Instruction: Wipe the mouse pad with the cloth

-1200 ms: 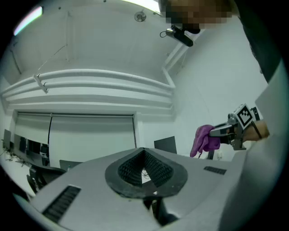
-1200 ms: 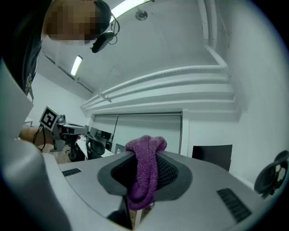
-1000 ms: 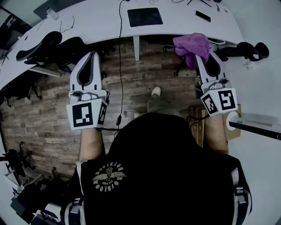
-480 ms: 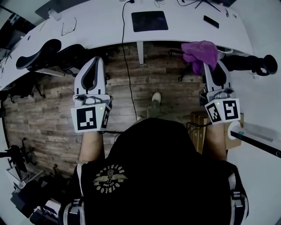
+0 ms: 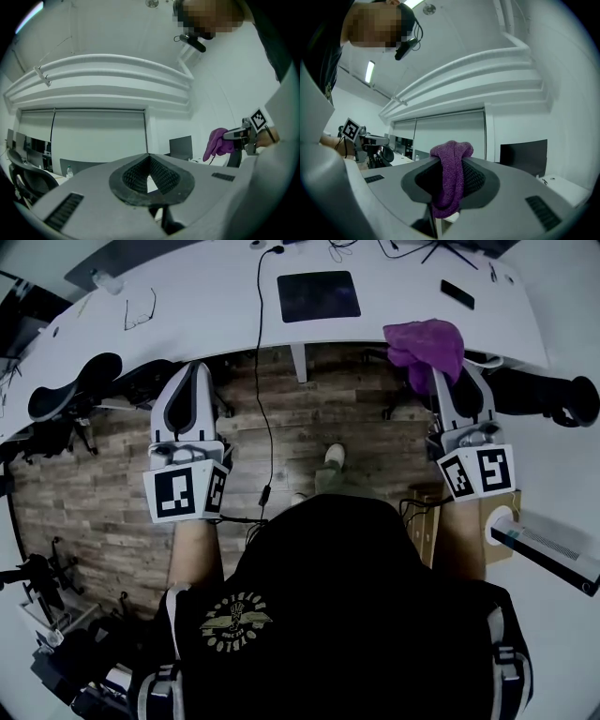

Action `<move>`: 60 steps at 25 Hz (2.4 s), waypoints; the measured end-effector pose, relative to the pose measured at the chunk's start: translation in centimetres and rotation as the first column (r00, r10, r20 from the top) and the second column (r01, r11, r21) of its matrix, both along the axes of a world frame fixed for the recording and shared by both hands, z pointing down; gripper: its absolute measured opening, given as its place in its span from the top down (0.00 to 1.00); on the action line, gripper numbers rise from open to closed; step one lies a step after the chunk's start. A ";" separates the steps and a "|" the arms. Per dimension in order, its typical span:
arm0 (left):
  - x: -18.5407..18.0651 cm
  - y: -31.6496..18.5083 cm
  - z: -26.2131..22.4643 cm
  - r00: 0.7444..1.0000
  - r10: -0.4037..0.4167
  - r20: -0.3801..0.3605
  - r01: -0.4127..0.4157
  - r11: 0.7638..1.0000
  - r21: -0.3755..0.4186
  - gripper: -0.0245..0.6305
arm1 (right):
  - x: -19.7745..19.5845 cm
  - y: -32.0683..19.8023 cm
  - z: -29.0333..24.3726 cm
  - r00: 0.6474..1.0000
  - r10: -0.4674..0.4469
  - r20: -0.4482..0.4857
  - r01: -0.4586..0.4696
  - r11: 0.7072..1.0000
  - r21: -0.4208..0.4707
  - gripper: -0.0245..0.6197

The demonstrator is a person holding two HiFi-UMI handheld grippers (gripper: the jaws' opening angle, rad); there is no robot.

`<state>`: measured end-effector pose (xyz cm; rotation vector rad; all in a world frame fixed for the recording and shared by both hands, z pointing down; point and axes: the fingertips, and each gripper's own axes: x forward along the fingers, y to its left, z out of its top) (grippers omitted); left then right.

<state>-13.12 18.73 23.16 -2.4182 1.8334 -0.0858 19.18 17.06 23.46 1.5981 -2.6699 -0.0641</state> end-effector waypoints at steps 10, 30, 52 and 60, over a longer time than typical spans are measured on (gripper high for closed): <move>1.0 -5.7 -1.2 0.999 -0.034 0.008 0.034 0.999 0.006 0.96 | 1.8 -6.1 -0.4 0.999 -0.032 0.003 0.032 0.999 -0.009 0.82; 3.3 -10.7 -0.4 0.989 -0.149 0.021 0.149 0.989 -0.014 0.96 | 6.4 -14.8 -0.1 0.995 -0.088 0.043 0.088 0.996 0.016 0.82; -1.6 -19.3 0.2 0.995 -0.094 0.022 0.094 0.996 -0.005 0.96 | 0.5 -20.3 0.4 0.998 -0.062 0.032 0.062 0.998 0.000 0.82; -4.0 -23.4 0.6 0.997 -0.081 0.006 0.081 0.997 -0.011 0.96 | -1.5 -24.0 0.9 0.998 -0.048 0.029 0.049 0.999 -0.018 0.82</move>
